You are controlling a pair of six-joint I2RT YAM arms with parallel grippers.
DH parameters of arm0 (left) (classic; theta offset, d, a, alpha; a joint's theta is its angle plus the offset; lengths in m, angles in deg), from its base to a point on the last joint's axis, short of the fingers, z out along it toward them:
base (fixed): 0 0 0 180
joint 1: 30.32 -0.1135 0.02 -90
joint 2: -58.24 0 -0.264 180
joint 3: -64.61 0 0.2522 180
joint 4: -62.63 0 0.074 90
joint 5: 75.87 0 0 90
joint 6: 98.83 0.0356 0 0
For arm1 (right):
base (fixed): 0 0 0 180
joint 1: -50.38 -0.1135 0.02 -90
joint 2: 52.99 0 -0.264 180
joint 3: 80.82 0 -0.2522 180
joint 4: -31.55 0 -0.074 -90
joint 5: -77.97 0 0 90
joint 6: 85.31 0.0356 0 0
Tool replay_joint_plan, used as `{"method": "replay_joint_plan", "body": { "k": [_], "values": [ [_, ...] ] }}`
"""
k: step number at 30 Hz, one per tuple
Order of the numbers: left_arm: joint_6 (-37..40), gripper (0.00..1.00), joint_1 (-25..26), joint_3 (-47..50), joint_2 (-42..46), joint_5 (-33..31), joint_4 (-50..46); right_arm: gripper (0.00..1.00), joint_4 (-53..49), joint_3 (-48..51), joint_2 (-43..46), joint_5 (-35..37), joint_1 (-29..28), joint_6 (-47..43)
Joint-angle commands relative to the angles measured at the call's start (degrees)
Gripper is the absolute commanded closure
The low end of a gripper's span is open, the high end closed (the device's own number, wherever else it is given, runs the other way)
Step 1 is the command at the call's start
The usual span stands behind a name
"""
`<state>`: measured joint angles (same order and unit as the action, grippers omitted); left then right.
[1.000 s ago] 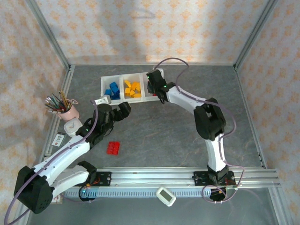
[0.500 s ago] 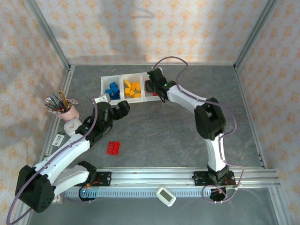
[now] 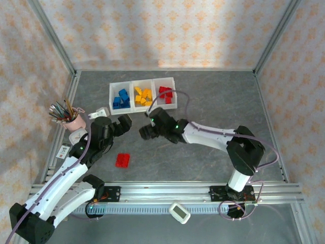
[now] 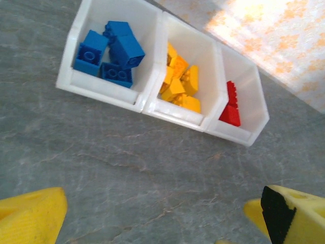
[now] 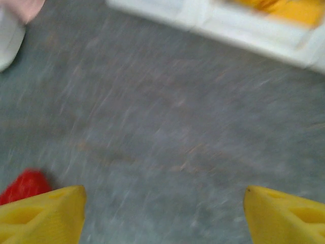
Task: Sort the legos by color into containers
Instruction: Pick up the lego from the bottom-left of the table.
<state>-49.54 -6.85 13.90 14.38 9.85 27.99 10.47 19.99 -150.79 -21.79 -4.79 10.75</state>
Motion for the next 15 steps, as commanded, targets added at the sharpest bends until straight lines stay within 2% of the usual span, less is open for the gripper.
{"method": "replay_joint_plan", "body": {
  "k": [1,9,15],
  "values": [
    [-1.50,0.01,-0.62,-2.21,1.95,-3.40,-7.29,0.17,8.43,5.75,2.52,-5.68,-2.63,-5.62],
    [-3.96,0.01,-0.70,-1.44,5.03,-3.20,-13.31,0.05,24.50,11.19,-2.88,-11.55,-8.33,-14.59],
    [-7.18,0.01,-0.70,0.44,8.35,-1.97,-13.76,0.00,30.73,11.38,-6.87,-11.38,-11.87,-18.73]
  ]
}}
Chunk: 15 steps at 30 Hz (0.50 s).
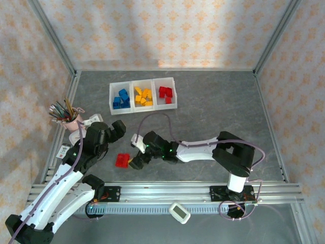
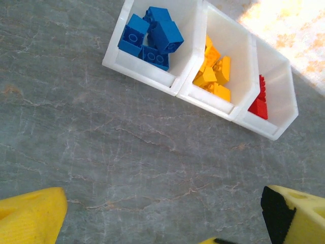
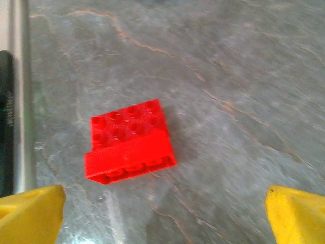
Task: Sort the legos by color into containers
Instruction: Pick up the lego from the bottom-left of the table.
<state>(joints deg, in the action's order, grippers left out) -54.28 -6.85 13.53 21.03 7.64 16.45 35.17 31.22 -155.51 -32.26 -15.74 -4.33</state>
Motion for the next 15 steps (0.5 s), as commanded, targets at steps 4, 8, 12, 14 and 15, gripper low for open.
{"method": "replay_joint_plan", "body": {
  "k": [4,8,12,14,15],
  "values": [
    [-2.96,0.01,-0.70,-0.10,2.75,-2.88,-5.60,0.00,9.68,0.75,-3.48,0.98,-2.16,-5.07],
    [-3.08,0.01,-0.70,-1.14,2.93,-3.63,-6.86,0.00,10.74,-0.36,-5.87,3.26,-2.86,-5.77],
    [-3.06,0.01,-0.70,-1.11,2.67,-3.93,-7.17,0.00,13.85,0.05,-7.15,3.32,-3.18,-6.75],
    [-2.99,0.01,-0.70,-1.22,2.67,-4.06,-7.13,0.00,13.16,-0.96,-8.14,3.85,-3.65,-7.73],
    [-2.98,0.01,-0.72,-1.13,2.67,-4.20,-7.04,0.00,13.19,-1.30,-8.67,4.14,-3.81,-8.31]
  ]
}}
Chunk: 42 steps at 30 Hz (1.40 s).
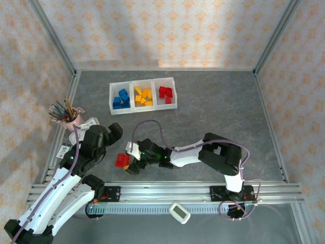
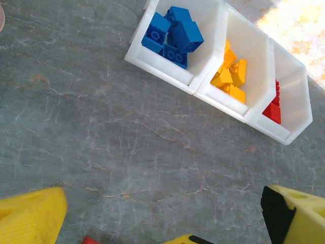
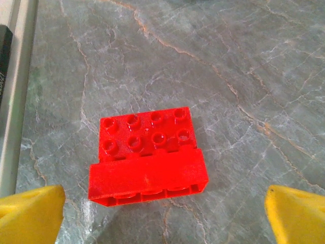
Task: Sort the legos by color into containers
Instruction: Pick up the lego from the bottom-left of the table, then place the lego in the container.
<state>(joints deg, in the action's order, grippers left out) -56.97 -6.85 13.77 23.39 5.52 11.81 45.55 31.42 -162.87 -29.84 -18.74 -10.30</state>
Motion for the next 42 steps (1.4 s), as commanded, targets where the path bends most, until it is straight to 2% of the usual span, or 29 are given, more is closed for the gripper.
{"method": "replay_joint_plan", "body": {
  "k": [1,13,25,29,34,37,42],
  "values": [
    [-0.28,0.01,-0.70,-1.25,0.40,-2.20,-2.20,0.00,3.10,-1.76,-1.82,1.59,-0.84,-2.71],
    [-0.11,0.01,-0.70,-1.05,-0.30,-2.03,-1.18,0.00,2.07,-5.57,-6.65,1.22,-0.93,-5.40],
    [-0.28,0.01,-0.70,-1.11,0.35,-2.30,-1.57,0.26,1.91,-5.04,-5.84,0.59,-0.85,-8.49],
    [-0.29,0.01,-0.71,-1.57,0.26,-2.21,-1.27,0.34,2.11,-3.92,-3.08,-0.36,-0.20,-7.69],
    [0.27,0.01,-0.68,-2.21,-0.63,-1.59,-0.11,0.36,1.52,0.20,3.69,-1.03,2.19,-5.15],
    [1.24,0.01,-0.70,-3.20,-2.13,-1.51,1.29,0.36,0.87,3.55,9.47,-0.51,5.04,-3.13],
    [3.02,0.01,-0.71,-4.36,-5.74,-0.54,4.12,0.39,-4.13,6.88,18.11,5.20,12.41,1.18]
  ]
}}
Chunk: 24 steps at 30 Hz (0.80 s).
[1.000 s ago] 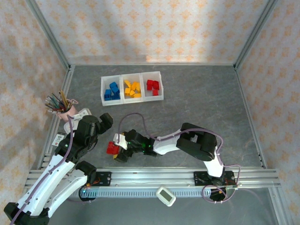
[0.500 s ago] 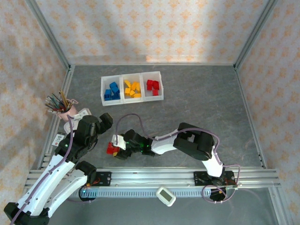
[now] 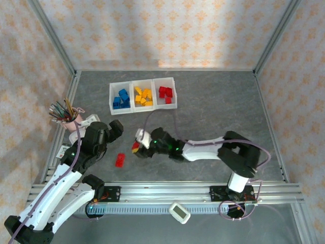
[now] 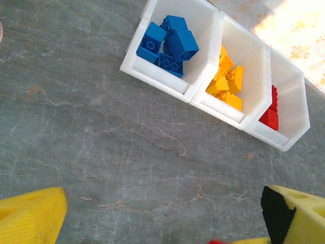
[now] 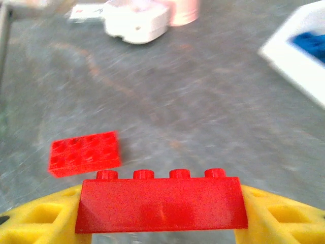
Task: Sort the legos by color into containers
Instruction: Place the lego in the container.
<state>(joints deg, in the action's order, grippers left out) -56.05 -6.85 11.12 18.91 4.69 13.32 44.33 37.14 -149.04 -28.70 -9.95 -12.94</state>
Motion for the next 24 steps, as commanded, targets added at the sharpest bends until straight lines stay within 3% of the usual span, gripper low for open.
{"method": "replay_joint_plan", "body": {
  "k": [1,5,11,13,20,24],
  "values": [
    [2.46,0.01,-0.70,-1.69,-1.97,0.77,3.87,0.39,-4.26,0.95,5.48,4.23,6.10,5.23],
    [3.52,0.01,-0.70,-1.85,-5.29,2.29,8.75,0.39,-7.73,-2.28,6.71,4.08,15.79,9.10],
    [5.01,0.01,-0.70,-2.14,-11.63,4.34,17.10,0.41,-13.69,-16.77,-4.06,9.71,23.77,12.13],
    [5.60,0.01,-0.78,-2.84,-14.10,5.20,18.93,0.41,-13.14,-20.43,-7.48,8.32,26.08,14.49],
    [6.26,0.01,-0.96,-5.01,-20.25,4.34,22.62,0.35,-20.49,-38.53,-22.33,13.49,28.72,15.17],
    [6.35,0.01,-1.19,-5.06,-21.39,4.82,24.39,0.22,-21.80,-42.29,-23.90,14.03,29.05,15.15]
  ]
}}
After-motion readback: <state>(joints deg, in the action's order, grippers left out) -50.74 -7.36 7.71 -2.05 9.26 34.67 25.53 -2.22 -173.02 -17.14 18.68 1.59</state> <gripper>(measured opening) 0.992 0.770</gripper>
